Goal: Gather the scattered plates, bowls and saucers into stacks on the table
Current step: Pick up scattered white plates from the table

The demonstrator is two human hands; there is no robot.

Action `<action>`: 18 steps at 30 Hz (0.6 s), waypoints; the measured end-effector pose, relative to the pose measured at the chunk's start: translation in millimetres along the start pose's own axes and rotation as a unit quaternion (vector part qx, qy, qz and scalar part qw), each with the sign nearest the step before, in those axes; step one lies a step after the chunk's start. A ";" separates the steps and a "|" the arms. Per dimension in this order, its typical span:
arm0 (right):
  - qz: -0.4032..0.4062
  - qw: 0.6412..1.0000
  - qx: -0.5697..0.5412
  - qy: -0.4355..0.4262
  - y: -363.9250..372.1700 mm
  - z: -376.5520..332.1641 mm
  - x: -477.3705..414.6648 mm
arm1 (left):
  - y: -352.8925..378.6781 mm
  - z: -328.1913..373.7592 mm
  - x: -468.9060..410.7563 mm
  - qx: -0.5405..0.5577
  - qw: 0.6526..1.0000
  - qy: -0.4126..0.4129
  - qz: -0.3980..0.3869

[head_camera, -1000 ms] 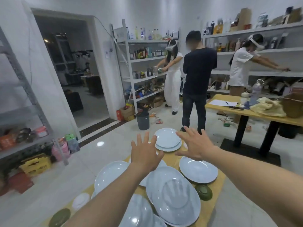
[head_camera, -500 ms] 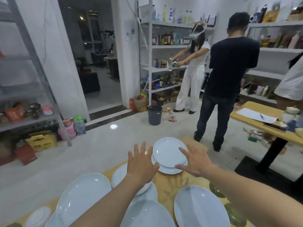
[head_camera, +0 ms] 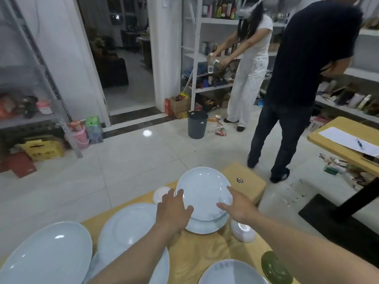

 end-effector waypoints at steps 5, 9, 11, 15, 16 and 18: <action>0.024 0.979 -0.189 0.079 10.4 24.6 -36.9 | 26.7 6.9 -36.6 0.242 0.963 -0.110 -0.038; 0.028 0.955 -0.266 0.128 14.4 33.8 -58.8 | 47.1 3.5 -57.3 0.340 0.921 -0.178 -0.062; 0.028 0.948 -0.286 0.138 17.9 37.4 -67.7 | 56.6 1.2 -66.4 0.364 0.906 -0.208 -0.058; 0.034 0.943 -0.297 0.147 29.7 49.1 -83.7 | 69.5 -2.7 -84.1 0.385 0.882 -0.271 -0.039; 0.038 0.941 -0.300 0.152 30.9 51.1 -85.9 | 71.5 -2.1 -88.0 0.406 0.870 -0.275 -0.045; 0.049 0.938 -0.305 0.157 32.2 53.5 -88.3 | 77.2 -1.9 -96.1 0.452 0.844 -0.285 -0.051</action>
Point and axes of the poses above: each hand's wrist, its own x-axis away from the middle knuckle, its own y-axis out of the palm, z = x × y, the point moved 1 cm from there along -x, towards the middle knuckle, and after that the axes turned 9 degrees about -x, right-handed, at the moved point
